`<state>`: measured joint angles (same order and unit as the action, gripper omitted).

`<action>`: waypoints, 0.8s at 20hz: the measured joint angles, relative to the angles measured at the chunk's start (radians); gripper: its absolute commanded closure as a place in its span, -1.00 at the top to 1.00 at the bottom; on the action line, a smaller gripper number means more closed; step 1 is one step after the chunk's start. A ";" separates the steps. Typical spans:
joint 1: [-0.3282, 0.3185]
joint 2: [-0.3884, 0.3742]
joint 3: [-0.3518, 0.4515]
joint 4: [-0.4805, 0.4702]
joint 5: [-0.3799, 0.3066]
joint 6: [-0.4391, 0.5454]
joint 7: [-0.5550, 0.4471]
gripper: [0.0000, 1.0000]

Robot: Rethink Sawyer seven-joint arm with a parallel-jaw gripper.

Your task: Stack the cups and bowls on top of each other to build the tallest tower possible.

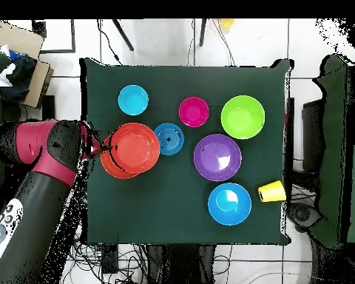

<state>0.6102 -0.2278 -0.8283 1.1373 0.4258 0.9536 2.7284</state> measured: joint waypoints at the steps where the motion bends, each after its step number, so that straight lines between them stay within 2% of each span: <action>1: 0.000 -0.002 0.000 0.002 -0.001 0.000 0.000 1.00; 16: 0.000 -0.012 0.000 0.016 -0.002 0.000 0.000 1.00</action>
<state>0.6102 -0.2397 -0.8281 1.1536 0.4233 0.9534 2.7284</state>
